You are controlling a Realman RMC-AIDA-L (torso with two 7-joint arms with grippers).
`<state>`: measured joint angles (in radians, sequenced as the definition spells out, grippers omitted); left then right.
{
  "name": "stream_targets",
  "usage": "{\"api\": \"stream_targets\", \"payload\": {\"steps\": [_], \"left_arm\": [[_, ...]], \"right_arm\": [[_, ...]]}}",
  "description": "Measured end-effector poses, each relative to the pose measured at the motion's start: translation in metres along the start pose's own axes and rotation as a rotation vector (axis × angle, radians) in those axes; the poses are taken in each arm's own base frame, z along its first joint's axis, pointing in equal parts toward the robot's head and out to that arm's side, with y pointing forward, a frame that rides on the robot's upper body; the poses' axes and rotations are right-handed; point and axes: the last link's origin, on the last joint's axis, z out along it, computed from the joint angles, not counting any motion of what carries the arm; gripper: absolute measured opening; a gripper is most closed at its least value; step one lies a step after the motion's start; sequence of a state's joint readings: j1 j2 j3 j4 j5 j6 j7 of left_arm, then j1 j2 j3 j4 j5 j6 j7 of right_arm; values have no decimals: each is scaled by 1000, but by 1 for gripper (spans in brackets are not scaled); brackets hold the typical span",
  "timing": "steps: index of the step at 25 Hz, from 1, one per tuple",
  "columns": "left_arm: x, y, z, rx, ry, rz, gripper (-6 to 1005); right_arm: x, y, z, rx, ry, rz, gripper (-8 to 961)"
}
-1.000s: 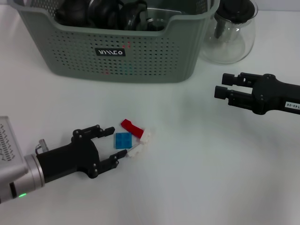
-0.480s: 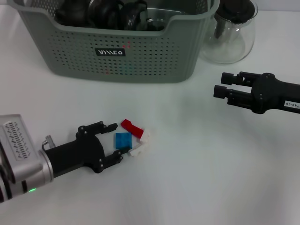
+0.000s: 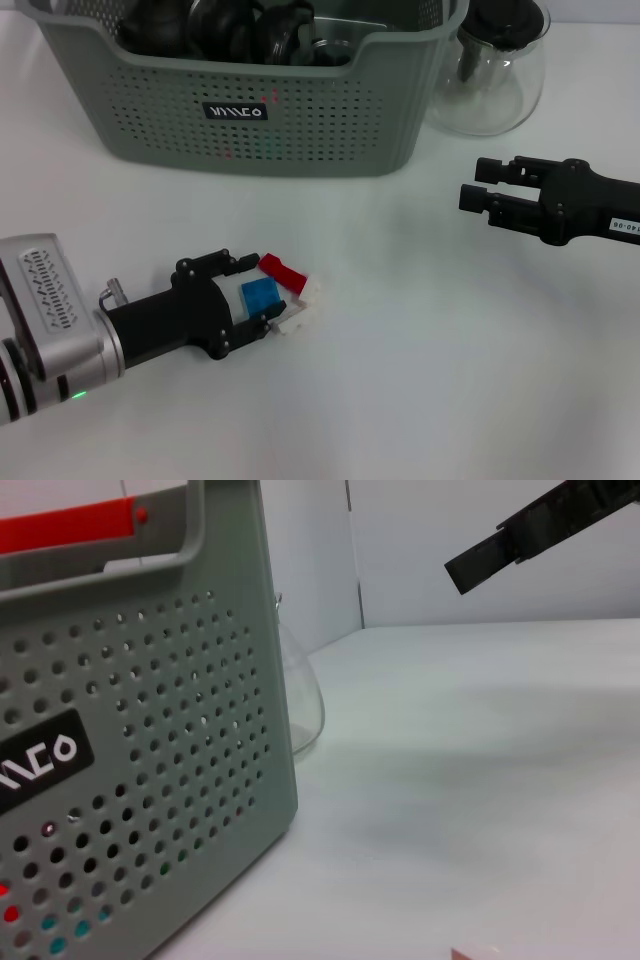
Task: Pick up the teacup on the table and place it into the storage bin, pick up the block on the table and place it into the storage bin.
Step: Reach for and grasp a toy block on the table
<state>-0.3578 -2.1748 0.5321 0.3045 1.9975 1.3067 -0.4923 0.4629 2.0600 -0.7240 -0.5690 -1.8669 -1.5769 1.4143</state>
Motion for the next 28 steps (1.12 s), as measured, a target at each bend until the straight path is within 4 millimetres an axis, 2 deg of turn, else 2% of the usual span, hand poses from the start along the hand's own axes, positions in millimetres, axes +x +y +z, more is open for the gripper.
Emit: {"api": "stream_targets", "payload": {"steps": [28], "left_arm": [[-4, 2, -2, 4, -12, -23, 434]], "right_arm": [[0, 0, 0, 1, 0, 1, 584]]}}
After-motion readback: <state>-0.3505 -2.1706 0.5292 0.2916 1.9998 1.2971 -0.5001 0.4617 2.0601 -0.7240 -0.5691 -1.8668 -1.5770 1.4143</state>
